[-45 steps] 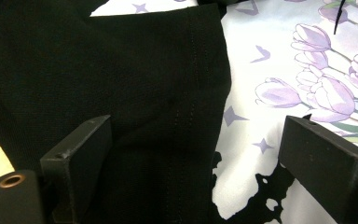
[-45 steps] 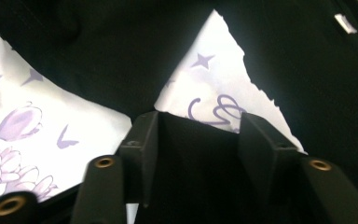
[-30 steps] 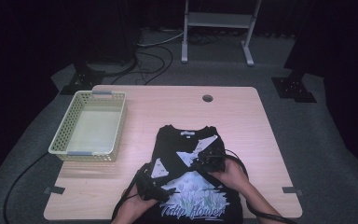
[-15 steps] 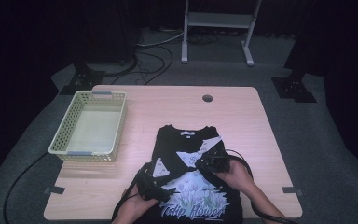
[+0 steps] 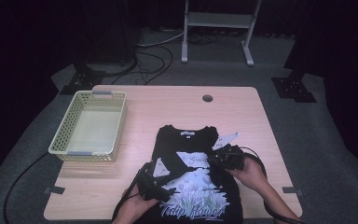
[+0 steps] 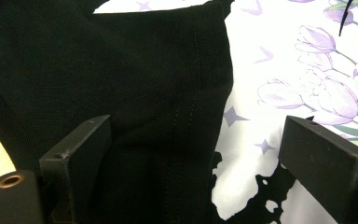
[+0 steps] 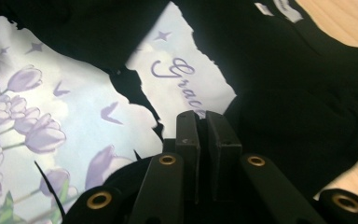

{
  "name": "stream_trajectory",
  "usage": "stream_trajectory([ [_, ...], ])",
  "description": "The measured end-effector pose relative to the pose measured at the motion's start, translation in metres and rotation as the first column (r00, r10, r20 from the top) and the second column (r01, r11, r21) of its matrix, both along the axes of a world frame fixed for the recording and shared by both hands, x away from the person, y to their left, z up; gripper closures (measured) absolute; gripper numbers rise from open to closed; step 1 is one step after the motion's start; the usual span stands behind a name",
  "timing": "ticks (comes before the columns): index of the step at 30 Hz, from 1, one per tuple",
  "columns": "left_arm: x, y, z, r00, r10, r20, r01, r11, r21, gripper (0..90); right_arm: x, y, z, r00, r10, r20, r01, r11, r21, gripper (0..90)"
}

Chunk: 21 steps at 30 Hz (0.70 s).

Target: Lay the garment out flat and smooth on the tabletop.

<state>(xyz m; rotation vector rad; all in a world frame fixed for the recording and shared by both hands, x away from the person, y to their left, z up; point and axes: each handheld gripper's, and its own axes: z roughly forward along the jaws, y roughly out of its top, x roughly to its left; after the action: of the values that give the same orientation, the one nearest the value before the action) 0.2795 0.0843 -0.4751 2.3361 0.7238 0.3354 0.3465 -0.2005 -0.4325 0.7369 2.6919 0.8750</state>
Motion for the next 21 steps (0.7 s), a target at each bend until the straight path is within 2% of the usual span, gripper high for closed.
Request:
stream_trajectory([
  [21,0.001,-0.001,0.0,1.0,0.001,-0.005,-0.001,1.0,-0.001,9.0,0.005,-0.041,0.006,0.9968,-0.08,0.005,0.08,0.997,-0.001,84.4],
])
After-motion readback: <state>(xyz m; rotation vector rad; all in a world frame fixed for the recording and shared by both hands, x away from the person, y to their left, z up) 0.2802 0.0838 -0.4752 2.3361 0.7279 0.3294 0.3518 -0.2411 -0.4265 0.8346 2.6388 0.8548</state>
